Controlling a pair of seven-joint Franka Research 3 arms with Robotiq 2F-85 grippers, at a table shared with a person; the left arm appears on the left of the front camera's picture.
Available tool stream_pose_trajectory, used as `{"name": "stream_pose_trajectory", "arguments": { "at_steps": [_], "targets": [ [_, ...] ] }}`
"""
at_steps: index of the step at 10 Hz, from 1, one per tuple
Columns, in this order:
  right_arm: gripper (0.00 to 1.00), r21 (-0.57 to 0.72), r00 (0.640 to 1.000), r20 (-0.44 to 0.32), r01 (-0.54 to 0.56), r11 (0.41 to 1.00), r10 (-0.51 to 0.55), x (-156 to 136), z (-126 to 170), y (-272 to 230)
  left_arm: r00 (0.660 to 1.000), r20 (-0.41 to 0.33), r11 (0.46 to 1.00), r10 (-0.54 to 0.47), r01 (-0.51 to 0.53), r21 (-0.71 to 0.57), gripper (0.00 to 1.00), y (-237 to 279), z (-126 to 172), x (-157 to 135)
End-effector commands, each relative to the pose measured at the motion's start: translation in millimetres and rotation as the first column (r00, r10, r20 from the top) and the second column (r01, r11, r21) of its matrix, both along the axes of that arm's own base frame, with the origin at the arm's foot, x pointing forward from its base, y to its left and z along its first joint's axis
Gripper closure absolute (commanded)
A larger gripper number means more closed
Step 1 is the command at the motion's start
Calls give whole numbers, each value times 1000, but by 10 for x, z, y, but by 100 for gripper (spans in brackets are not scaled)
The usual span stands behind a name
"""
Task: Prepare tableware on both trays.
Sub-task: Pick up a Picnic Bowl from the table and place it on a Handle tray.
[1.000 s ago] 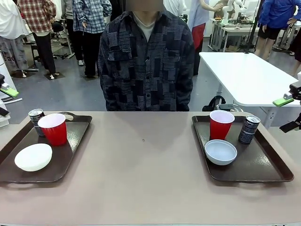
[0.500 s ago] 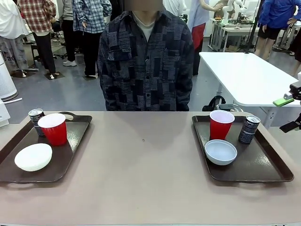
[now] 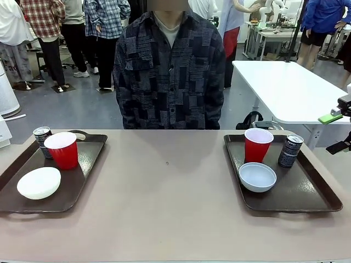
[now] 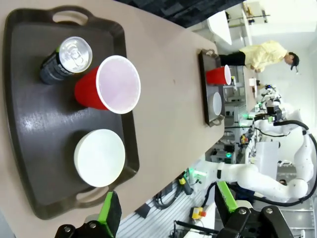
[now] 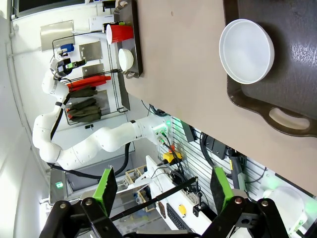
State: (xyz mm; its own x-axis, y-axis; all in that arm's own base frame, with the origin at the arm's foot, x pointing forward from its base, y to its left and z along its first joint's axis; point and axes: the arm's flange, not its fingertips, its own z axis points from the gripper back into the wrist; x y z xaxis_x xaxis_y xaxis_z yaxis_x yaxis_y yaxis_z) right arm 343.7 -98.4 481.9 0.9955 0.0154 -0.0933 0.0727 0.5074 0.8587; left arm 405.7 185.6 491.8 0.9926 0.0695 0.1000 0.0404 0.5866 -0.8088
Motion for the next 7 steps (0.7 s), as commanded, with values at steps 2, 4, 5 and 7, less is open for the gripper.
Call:
{"name": "stream_pose_trajectory", "arguments": {
  "at_steps": [2, 4, 5, 7],
  "targets": [
    [1, 1, 1000, 6, -3, 1000, 3, 17, 7, 8, 1000, -6, 1000, 18, -18, -5, 0, 3, 23, -14],
    [1, 1, 1000, 6, -3, 1000, 3, 17, 7, 8, 1000, -6, 1000, 18, -18, -5, 0, 3, 23, -14],
    [1, 1, 1000, 6, -3, 1000, 3, 17, 7, 8, 1000, -6, 1000, 18, -18, -5, 0, 3, 23, -14],
    [1, 1, 1000, 6, -3, 1000, 3, 17, 7, 8, 1000, -6, 1000, 18, -18, -5, 0, 3, 23, -14]
  ]
}}
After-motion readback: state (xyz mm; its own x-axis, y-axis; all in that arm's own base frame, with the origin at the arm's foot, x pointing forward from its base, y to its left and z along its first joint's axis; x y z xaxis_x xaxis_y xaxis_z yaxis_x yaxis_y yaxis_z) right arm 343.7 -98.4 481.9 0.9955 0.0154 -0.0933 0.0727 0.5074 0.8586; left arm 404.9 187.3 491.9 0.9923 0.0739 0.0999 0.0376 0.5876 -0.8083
